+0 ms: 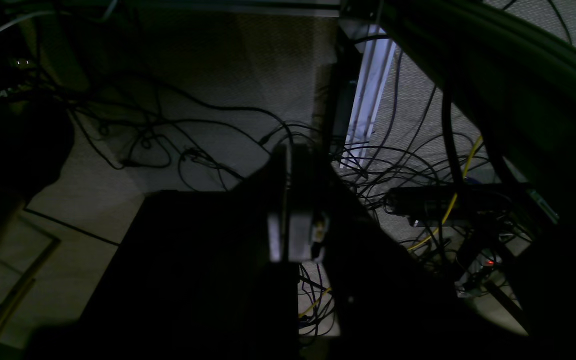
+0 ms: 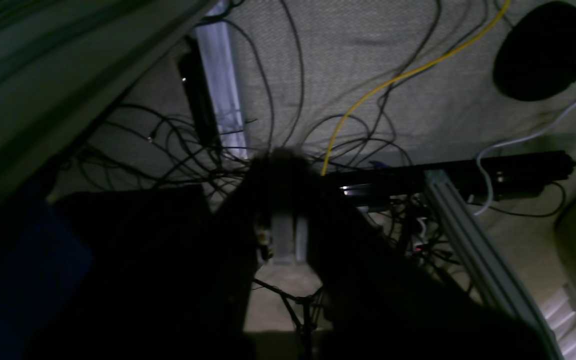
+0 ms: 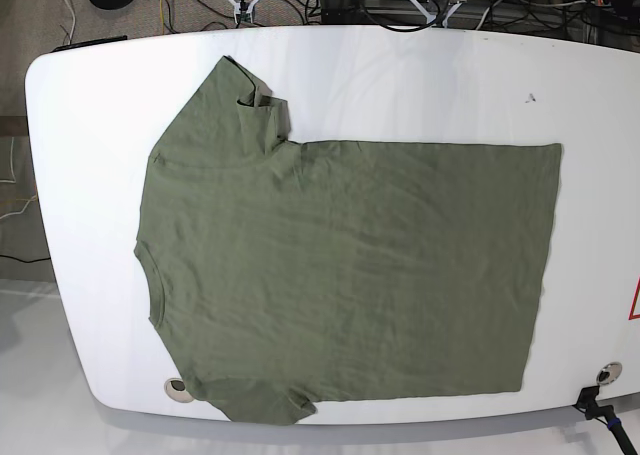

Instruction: Fold the T-shirt properly

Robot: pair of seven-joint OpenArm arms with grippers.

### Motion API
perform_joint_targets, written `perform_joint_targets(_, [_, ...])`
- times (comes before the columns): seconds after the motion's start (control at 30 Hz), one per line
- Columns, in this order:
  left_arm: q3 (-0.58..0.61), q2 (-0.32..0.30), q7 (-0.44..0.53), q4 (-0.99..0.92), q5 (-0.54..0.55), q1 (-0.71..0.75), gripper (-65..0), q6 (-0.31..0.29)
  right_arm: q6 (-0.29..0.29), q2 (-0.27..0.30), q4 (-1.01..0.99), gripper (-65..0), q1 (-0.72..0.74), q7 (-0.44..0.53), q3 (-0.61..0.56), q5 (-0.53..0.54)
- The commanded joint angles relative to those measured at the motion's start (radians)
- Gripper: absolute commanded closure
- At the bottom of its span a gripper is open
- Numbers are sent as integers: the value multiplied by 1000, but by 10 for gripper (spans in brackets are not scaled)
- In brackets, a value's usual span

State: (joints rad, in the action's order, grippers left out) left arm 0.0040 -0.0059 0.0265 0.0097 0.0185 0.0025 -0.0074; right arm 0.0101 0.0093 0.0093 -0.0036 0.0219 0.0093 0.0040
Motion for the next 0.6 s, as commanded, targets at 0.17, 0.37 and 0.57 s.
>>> perform_joint_targets(0.17, [-1,-4,-2,0,-2,1,0,-1,0,4,0,0,-7,4,0,2])
perform_joint_targets(0.37, [5,-1,8,4,4,-3,0,-4,9,1,4,0,-4,8,1,-4])
perform_joint_targets(0.57, [4,-1,7,-1,0,0,0,0,6,0,0,0,-7,3,2,-4])
